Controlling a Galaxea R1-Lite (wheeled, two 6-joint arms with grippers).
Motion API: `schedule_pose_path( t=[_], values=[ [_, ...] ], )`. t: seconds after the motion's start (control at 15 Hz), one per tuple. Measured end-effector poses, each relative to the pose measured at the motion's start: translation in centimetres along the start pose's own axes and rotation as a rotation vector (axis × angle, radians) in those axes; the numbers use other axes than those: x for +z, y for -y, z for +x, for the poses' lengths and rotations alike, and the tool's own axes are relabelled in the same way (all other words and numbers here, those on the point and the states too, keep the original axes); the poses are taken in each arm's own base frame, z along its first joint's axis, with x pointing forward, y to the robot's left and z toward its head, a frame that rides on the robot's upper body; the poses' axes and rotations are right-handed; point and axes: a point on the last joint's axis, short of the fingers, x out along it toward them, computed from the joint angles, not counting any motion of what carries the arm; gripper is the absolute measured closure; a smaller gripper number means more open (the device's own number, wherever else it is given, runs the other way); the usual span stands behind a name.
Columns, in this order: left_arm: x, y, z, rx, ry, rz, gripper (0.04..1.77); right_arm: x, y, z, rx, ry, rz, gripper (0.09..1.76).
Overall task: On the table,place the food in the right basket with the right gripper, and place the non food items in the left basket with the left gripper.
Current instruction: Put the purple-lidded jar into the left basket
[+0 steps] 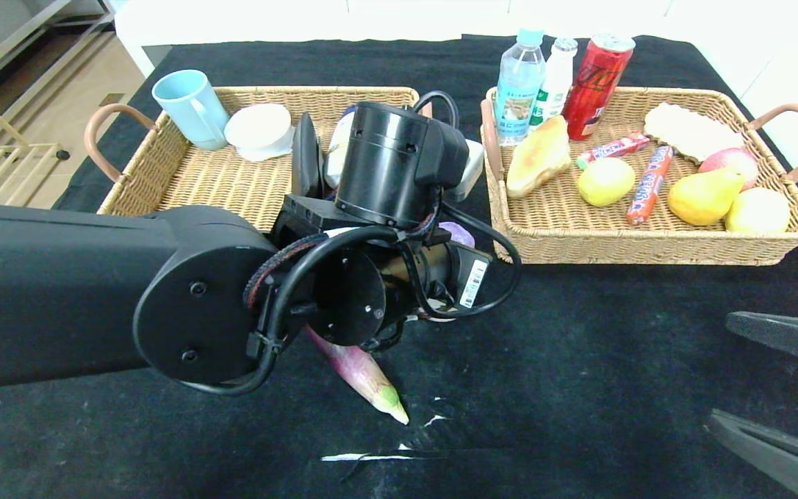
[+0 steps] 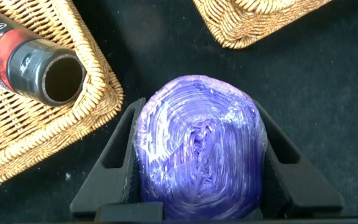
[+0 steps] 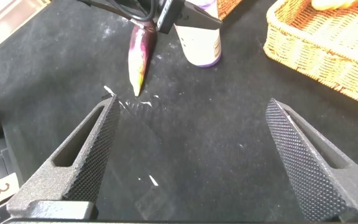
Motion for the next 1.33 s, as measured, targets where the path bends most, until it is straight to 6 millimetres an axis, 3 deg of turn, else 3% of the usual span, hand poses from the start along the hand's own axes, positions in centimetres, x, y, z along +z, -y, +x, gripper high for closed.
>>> schedule_pose_path(
  t=[0.73, 0.93, 1.33],
  values=[
    [-0.1, 0.2, 0.0, 0.002, -0.005, 0.003, 0.83, 0.0, 0.0, -0.1, -0.003, 0.001, -0.001, 0.14],
    [0.7, -0.2, -1.6, -0.009, 0.015, -0.003, 0.83, -0.1, 0.1, 0.0, -0.004, -0.005, 0.001, 0.14],
    [2.6, -2.8, -7.6, -0.037, 0.116, -0.058, 0.84, -0.6, 0.2, 0.6, -0.002, -0.035, 0.010, 0.14]
  ],
)
